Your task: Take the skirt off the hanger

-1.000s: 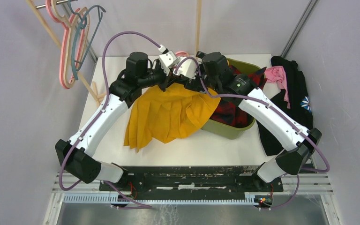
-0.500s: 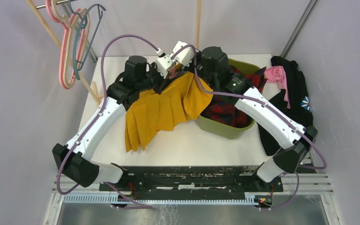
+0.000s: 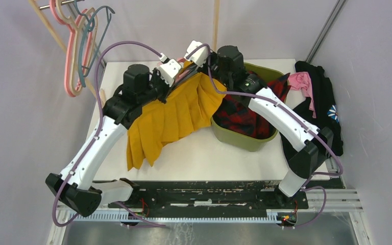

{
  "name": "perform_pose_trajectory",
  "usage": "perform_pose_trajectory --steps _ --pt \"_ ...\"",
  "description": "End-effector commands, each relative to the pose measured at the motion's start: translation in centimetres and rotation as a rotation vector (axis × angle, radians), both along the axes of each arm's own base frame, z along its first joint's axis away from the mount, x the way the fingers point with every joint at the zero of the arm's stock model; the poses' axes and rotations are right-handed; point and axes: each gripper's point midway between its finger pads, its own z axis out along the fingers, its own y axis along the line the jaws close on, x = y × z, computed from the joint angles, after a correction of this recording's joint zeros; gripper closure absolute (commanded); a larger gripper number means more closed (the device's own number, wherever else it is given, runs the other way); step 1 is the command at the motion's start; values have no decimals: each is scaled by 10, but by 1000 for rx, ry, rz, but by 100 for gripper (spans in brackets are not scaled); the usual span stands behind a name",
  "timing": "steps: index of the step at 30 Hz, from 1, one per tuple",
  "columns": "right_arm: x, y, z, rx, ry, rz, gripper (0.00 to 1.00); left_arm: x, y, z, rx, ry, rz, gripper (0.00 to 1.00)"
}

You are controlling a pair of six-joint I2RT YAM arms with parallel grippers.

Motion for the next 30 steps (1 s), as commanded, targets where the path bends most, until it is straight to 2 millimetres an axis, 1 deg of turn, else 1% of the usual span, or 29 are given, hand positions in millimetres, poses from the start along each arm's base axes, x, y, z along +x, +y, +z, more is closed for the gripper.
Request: perform_pose_trajectory --steps 1,5,7,9,10,12,15,17,18,21,22,25,26,27,28,30 --pt "59 -115 33 -11 -147 -369 99 -41 62 13 161 -38 115 97" --pt "77 -133 23 -17 -133 -407 99 -57 84 19 193 -58 167 97" --pt "83 -137 21 -16 -128 -415 99 -63 92 13 219 -50 187 97" --pt "87 -138 22 3 -123 -414 99 -62 94 3 242 -34 193 97" --pt "88 -134 24 25 -117 -399 99 -59 92 -1 242 -26 188 97" --pt "87 -125 25 82 -89 -371 99 -47 80 0 217 -22 159 97" --pt "83 -118 27 100 -69 -360 99 -27 57 11 158 -41 108 97" --pt "75 -111 32 149 -55 -330 99 -11 46 20 127 -78 94 97" --pt "69 -105 34 164 -44 -303 99 -2 42 23 114 -89 101 97" --pt "48 -77 40 239 -2 -220 99 37 26 48 50 -174 115 97" --pt "38 -64 42 286 20 -178 99 50 20 58 32 -200 116 97" --pt "3 -16 49 436 115 -22 99 84 3 91 -29 -283 119 97" --pt "-9 0 51 447 133 29 99 92 -2 101 -54 -305 114 97" --pt "-22 15 52 454 147 77 99 102 -8 108 -78 -319 111 97" --pt "-36 31 50 455 167 137 99 108 -13 117 -109 -333 103 97" --pt "-50 40 53 494 198 181 99 116 -21 130 -168 -346 80 97"
